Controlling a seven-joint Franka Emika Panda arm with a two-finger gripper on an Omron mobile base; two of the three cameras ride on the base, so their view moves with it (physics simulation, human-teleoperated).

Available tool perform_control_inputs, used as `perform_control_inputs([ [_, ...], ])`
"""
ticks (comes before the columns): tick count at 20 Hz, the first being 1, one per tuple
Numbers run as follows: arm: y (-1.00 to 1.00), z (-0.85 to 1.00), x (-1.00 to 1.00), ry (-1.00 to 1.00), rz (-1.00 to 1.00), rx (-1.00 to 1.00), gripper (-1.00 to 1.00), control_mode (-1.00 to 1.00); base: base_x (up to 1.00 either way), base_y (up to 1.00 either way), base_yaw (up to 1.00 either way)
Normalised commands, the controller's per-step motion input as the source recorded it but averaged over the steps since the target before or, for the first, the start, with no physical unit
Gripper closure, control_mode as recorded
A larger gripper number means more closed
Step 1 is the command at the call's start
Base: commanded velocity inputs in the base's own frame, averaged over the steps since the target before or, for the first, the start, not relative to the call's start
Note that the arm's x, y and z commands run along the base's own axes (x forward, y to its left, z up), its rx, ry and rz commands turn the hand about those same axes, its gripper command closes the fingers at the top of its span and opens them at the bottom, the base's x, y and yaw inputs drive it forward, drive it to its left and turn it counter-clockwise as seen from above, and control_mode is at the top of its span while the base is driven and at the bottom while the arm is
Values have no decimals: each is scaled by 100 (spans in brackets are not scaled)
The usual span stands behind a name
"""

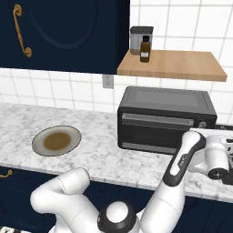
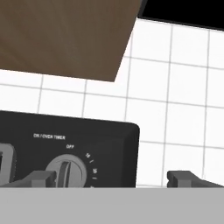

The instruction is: Pick up the kebab skewer and baguette bread, and place them inside the toaster oven. Close the toaster oven door and start by setting the timer.

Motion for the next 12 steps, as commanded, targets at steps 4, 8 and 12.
perform_control_inputs([
  [4, 0, 4, 0, 0, -5, 0, -100, -100, 0, 0, 0],
  [8, 0, 10, 1, 0, -3, 0, -100, -100, 0, 0, 0],
  [12, 0, 9, 2, 1, -1, 1, -100, -100, 0, 0, 0],
])
